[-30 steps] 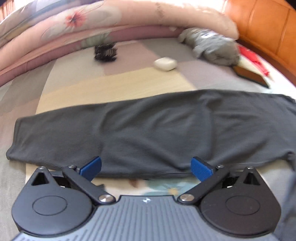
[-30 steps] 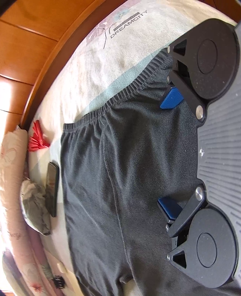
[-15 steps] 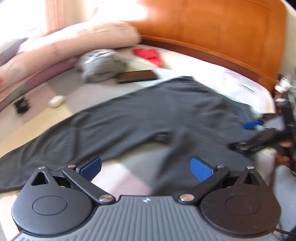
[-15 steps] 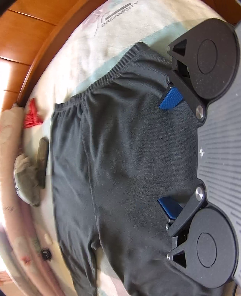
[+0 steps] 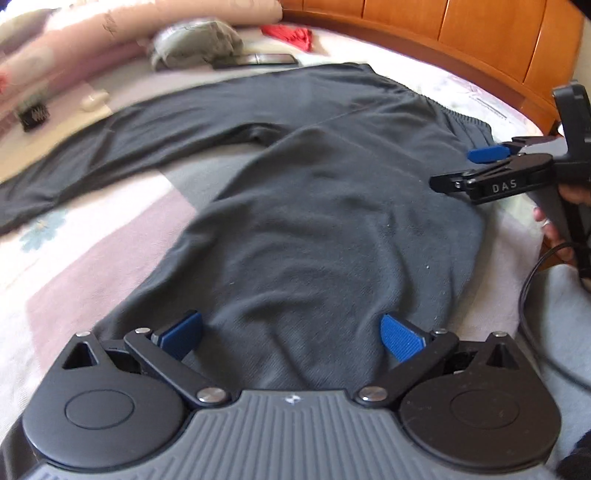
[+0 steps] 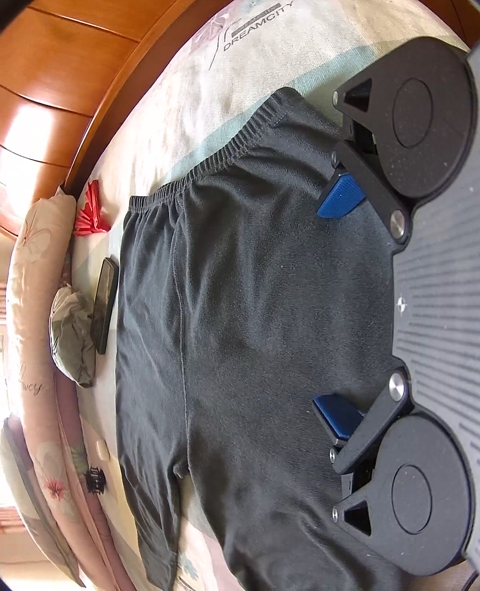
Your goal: Fold clothes
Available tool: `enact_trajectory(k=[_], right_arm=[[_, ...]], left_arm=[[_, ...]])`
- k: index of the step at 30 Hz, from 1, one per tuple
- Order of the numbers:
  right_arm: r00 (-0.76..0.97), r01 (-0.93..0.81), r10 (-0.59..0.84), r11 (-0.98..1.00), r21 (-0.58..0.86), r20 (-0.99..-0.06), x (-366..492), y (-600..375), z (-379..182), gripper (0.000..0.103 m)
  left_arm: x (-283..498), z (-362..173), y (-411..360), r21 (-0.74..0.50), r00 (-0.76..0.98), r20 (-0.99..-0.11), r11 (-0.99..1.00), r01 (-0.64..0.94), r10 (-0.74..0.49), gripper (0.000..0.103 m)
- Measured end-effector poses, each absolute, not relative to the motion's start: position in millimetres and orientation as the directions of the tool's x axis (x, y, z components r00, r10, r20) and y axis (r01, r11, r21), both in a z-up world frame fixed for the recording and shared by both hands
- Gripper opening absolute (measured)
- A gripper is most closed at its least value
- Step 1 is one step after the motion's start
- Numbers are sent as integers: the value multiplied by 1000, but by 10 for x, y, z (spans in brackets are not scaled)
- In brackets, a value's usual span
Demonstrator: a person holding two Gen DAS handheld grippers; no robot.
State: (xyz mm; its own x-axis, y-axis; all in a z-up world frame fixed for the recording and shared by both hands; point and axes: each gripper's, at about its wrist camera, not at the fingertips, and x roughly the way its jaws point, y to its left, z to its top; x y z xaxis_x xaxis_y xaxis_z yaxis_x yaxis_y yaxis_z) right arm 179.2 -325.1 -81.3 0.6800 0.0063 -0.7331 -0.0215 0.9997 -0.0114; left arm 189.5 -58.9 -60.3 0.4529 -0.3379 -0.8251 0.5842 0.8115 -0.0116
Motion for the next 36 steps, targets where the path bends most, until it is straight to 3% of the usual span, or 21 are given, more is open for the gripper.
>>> enact_trajectory(k=[6, 11, 17, 23, 26, 31, 36], right_arm=[[744, -27, 32, 999, 18, -667, 1710, -3465, -612, 103], [696, 14, 6, 1000, 22, -718, 1838, -3699, -742, 103], [649, 42, -45, 999, -23, -760, 1789, -3578, -666, 103], [692, -74, 64, 997, 19, -719, 1641, -3062, -564, 103], [644, -137, 74, 990, -19, -761, 1663, -2788, -722, 103], [651, -88, 72, 996, 19, -756, 1628, -2792, -769, 103], [648, -76, 60, 997, 14, -759, 1588, -2785, -779, 103]], left_arm=[[1900, -406, -450, -12, 524, -785, 853, 521, -331, 102], [1992, -408, -333, -66, 525, -787, 890, 450, -324, 102], [1863, -284, -137, -14, 560, -785, 911, 411, -265, 102], [1601, -221, 225, 69, 582, -793, 923, 377, -179, 102], [1494, -347, 443, 36, 558, -814, 943, 332, -165, 102], [1382, -651, 911, -29, 517, -848, 986, 167, -113, 102], [1288, -609, 1305, -74, 560, -824, 997, 37, -82, 102]])
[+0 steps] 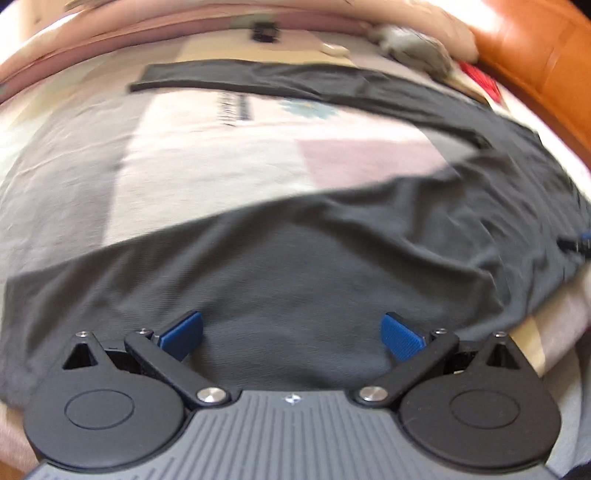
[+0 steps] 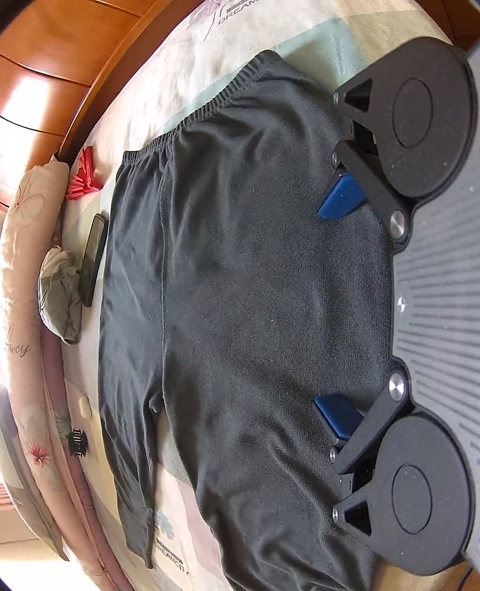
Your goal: Fold clothes
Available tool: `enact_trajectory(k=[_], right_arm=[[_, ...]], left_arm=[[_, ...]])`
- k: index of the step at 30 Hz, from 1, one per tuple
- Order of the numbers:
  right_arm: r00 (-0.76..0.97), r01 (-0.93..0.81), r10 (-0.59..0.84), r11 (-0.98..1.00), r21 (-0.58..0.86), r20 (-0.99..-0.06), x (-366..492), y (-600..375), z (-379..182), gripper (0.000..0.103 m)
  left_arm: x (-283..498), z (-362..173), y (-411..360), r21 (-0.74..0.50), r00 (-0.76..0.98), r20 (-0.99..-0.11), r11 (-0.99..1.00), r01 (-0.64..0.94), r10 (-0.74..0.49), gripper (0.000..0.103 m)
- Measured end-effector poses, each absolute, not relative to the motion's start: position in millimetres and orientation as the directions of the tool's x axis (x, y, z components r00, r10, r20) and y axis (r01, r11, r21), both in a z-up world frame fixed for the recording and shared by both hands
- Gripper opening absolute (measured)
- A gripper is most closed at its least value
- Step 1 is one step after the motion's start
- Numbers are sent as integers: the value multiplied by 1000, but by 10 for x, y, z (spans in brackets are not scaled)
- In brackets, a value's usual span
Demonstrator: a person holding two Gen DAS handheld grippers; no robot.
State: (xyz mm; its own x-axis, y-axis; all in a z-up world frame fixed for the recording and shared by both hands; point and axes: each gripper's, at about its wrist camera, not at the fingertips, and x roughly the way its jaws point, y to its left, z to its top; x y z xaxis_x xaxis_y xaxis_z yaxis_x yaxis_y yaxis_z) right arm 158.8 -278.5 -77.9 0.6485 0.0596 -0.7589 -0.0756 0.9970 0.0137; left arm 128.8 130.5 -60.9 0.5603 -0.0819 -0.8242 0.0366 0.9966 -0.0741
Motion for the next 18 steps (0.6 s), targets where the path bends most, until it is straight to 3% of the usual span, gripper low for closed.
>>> enact_trajectory(k=[6, 10, 18], right_arm=[[641, -56, 46, 998, 14, -766, 1613, -2771, -767, 103], [651, -74, 98, 995, 65, -752, 1646, -2641, -584, 103], [581, -416, 347, 904, 98, -736, 1851, -1516, -402, 103]], left_arm=[[1259, -692, 1525, -29, 554, -832, 998, -62, 10, 102], [1143, -647, 1710, -63, 581, -814, 991, -117, 17, 102], [1134, -732, 1807, -34, 584, -810, 990, -140, 55, 102]])
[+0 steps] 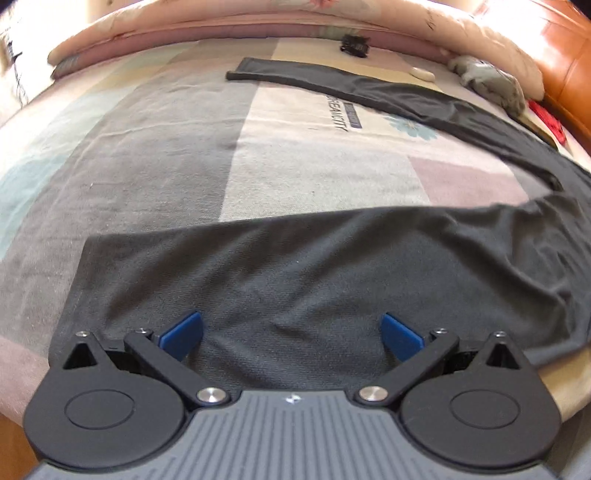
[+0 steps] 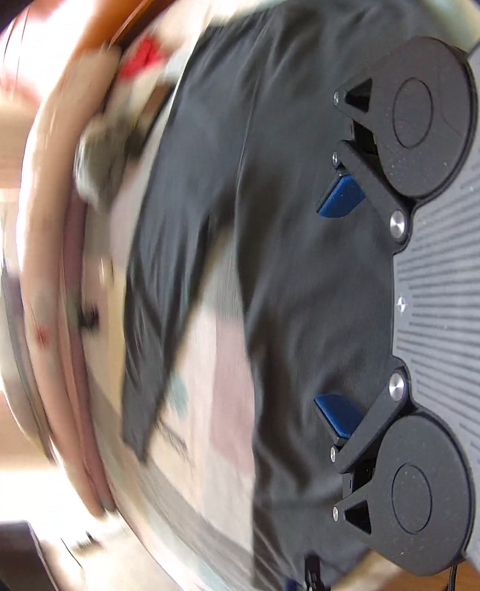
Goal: Fold clothes
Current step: 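Hover both open grippers over the pant leg edge, aligning for a grasp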
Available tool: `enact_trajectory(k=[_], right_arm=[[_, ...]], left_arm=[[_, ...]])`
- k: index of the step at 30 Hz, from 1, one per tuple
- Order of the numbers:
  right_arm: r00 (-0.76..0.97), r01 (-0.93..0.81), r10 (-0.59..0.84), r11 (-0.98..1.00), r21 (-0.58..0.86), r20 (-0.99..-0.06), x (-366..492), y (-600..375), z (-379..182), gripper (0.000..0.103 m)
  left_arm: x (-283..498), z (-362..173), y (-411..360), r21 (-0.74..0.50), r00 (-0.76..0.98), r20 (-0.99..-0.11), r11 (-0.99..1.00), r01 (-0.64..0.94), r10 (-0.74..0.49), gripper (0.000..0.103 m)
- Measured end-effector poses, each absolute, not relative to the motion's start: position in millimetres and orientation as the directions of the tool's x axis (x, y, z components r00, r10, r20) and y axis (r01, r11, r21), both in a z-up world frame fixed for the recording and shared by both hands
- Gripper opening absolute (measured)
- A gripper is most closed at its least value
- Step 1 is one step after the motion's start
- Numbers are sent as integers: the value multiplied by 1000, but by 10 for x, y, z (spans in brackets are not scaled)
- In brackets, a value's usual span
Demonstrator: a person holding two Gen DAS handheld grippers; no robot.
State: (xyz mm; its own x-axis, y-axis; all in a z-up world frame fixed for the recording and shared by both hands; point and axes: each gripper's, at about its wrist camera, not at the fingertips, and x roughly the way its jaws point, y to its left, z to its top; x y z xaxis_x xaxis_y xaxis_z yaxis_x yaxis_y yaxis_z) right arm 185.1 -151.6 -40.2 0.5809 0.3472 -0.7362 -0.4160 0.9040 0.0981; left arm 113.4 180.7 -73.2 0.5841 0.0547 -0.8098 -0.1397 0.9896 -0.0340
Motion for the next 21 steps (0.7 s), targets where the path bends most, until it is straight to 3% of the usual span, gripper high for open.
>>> enact_trajectory(k=[5, 14, 19, 21], right_arm=[[542, -451, 303, 892, 32, -784, 2042, -1065, -635, 103], [594, -333, 222, 943, 15, -773, 2400, -1111, -634, 103], [519, -445, 362, 888, 117, -774, 2143, -960, -477, 103], [497, -464, 343, 881, 90, -797, 2120, -848, -563, 103]], left_arm=[[1075, -724, 1853, -50, 595, -803, 992, -117, 29, 102], [1033, -715, 1861, -39, 595, -803, 994, -104, 31, 102], [1017, -730, 1865, -38, 606, -795, 994, -100, 30, 102], [1018, -730, 1858, -37, 606, -795, 994, -106, 35, 102]])
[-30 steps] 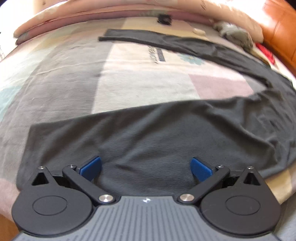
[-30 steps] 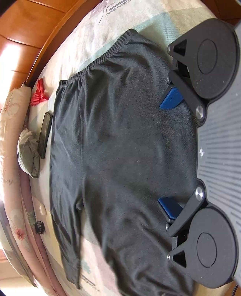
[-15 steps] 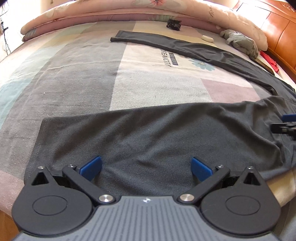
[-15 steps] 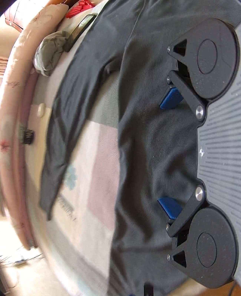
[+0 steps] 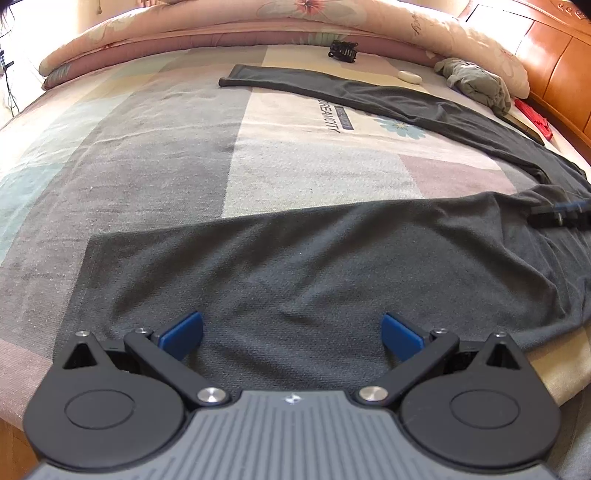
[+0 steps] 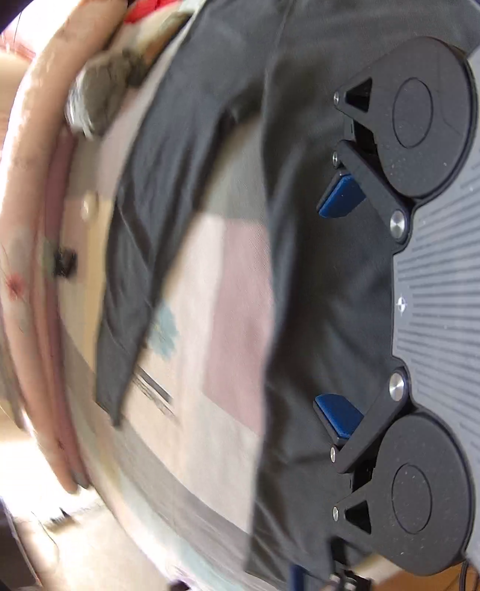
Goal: Fold clothes
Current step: 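Hover both open grippers over the pant leg edge, aligning for a grasp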
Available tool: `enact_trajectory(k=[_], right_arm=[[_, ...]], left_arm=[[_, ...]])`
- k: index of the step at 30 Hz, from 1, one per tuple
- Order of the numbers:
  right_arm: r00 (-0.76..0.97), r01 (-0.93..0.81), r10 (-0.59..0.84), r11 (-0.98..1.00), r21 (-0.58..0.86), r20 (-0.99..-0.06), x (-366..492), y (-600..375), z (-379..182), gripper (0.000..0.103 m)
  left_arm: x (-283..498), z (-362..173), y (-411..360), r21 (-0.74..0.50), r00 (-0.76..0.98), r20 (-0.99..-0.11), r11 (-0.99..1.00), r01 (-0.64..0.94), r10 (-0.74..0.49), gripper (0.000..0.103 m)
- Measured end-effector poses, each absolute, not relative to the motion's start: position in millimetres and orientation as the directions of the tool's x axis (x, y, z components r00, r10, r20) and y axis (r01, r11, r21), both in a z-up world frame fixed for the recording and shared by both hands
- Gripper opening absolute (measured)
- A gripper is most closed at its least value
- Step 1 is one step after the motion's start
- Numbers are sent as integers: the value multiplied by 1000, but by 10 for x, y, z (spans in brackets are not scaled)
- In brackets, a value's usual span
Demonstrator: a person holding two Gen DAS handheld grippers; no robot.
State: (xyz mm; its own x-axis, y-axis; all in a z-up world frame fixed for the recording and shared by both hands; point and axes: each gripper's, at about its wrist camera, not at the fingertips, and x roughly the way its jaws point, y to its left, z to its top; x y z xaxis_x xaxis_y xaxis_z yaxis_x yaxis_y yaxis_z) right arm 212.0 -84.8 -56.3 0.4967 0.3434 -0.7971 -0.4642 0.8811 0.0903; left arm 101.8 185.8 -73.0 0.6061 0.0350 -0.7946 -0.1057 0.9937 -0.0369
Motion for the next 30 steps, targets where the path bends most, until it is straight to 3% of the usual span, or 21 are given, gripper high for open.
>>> enact_trajectory(k=[8, 11, 17, 24, 30], right_arm=[[534, -412, 292, 909, 58, -793, 2338, -798, -625, 103], [535, -418, 315, 905, 78, -784, 2233, -880, -527, 103], [549, -451, 327, 891, 57, -769, 1938, -1154, -394, 103], [555, -359, 279, 930, 76, -784, 1785, -1699, -484, 103], [557, -283, 290, 947, 150, -778, 1686, -2087, -490, 103]], left_arm=[[972, -651, 1933, -60, 612, -791, 992, -115, 23, 102], [978, -568, 2023, -75, 652, -758, 988, -133, 30, 102], [1036, -733, 2248, -106, 630, -774, 968, -227, 63, 102], [1129, -558, 2407, -112, 659, -747, 962, -250, 84, 102], [1391, -723, 2442, -52, 586, -798, 953, -299, 140, 102]])
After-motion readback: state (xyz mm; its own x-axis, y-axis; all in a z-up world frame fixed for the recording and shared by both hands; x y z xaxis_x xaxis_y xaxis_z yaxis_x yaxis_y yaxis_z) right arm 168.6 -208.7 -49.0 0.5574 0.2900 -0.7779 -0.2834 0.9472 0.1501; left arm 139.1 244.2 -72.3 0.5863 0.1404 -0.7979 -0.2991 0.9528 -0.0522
